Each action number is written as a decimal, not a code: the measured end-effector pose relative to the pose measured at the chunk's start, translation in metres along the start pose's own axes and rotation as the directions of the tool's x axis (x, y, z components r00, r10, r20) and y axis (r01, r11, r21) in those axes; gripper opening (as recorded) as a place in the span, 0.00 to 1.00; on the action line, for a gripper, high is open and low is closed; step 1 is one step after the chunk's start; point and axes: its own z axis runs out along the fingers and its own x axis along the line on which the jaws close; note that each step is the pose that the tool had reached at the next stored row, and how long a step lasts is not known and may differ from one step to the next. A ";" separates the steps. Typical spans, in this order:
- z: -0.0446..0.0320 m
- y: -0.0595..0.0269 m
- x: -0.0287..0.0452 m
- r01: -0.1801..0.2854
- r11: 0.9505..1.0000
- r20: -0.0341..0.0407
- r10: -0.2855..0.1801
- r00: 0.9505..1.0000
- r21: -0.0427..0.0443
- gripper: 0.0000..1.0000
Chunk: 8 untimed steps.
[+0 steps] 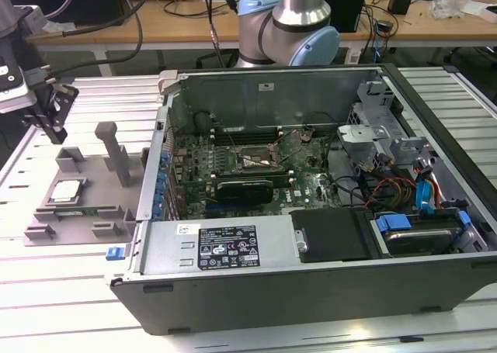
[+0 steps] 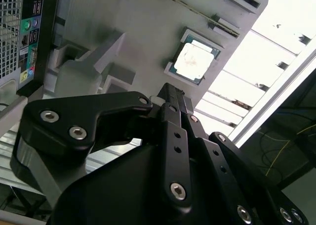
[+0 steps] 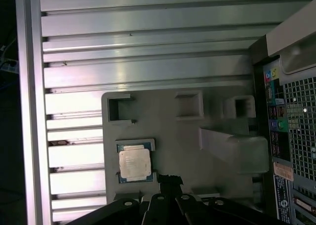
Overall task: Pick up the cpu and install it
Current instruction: 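Pick up the cpu and move it towards the insertion slot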
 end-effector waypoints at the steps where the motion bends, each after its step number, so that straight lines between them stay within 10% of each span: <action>1: 0.0004 -0.0001 0.0006 0.000 1.000 0.000 0.000 1.000 0.000 0.11; 8: 0.0127 -0.0015 0.0103 0.000 1.000 0.000 0.000 1.000 0.000 0.11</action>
